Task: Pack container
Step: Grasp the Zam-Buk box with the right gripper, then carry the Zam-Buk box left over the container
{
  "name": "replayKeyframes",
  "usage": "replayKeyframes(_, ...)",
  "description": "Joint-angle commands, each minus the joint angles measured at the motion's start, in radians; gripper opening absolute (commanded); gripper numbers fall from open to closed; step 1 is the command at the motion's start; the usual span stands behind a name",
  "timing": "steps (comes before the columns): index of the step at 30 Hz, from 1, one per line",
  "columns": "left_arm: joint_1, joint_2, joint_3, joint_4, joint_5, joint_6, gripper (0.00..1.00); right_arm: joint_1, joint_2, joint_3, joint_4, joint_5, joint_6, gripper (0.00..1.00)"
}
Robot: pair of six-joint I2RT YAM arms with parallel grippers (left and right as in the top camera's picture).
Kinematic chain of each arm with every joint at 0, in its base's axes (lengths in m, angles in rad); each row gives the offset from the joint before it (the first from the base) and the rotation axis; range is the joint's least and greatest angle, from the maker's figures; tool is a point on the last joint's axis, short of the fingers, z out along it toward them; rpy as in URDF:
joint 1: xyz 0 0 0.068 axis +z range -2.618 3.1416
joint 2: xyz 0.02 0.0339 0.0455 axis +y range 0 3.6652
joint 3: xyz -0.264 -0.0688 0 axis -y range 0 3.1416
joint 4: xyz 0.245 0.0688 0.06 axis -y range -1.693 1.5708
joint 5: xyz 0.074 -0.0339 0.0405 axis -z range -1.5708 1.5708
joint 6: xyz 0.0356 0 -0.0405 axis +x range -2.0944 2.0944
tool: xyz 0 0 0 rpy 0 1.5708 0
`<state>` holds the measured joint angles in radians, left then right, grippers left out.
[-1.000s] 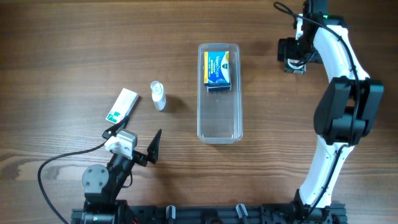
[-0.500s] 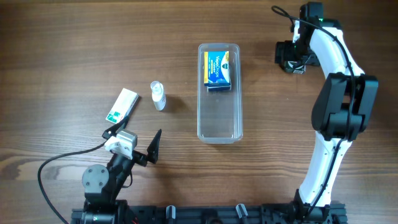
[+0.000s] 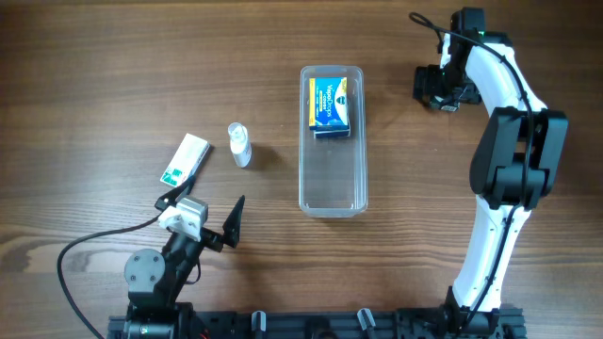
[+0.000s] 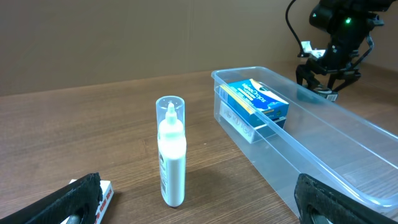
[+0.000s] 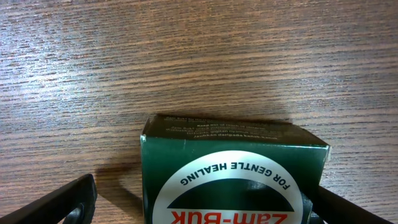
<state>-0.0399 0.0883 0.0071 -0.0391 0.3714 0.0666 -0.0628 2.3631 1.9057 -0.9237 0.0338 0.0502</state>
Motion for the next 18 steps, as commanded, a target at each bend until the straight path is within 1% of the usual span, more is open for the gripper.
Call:
replayKeyframes(1,0.006,0.0,-0.002,-0.006,-0.006,0.008,1.0,-0.005,0.019,-0.003,0.005,-0.013,0.056,1.0)
replayKeyframes(4,0.006,0.0,-0.002,-0.006,-0.006,0.008,1.0,-0.004,0.019,-0.003,0.007,-0.013,0.053,0.95)
replayKeyframes(6,0.006,0.0,-0.002,-0.006,-0.006,0.008,1.0,-0.005,0.019,-0.003,0.005,-0.013,0.028,0.88)
replayKeyframes(9,0.006,0.0,-0.002,-0.006,-0.006,0.008,1.0,-0.004,0.019,-0.003,0.004,-0.013,0.028,0.79)
replayKeyframes(10,0.006,0.0,-0.002,-0.006,-0.006,0.008,1.0,-0.004,0.019,-0.003,0.005,-0.013,0.028,0.73)
replayKeyframes(11,0.006,0.0,-0.002,-0.006,-0.006,0.008,1.0,-0.004,0.019,-0.003,0.007,-0.013,0.028,0.64)
replayKeyframes(12,0.006,0.0,-0.002,-0.006,-0.006,0.008,1.0,-0.004,0.019,-0.003,0.008,-0.013,0.028,0.59)
replayKeyframes(13,0.006,0.0,-0.002,-0.006,-0.006,0.008,1.0,-0.004,0.019,-0.003,0.009,-0.013,0.029,0.58)
replayKeyframes(14,0.006,0.0,-0.002,-0.006,-0.006,0.008,1.0,-0.004,0.019,-0.003,0.009,-0.013,0.029,0.61)
replayKeyframes(16,0.006,0.0,-0.002,-0.006,-0.006,0.008,1.0,-0.004,0.019,-0.003,0.01,-0.013,0.032,0.62)
replayKeyframes(18,0.006,0.0,-0.002,-0.006,-0.006,0.008,1.0,-0.004,0.019,-0.003,0.011,-0.013,0.032,0.59)
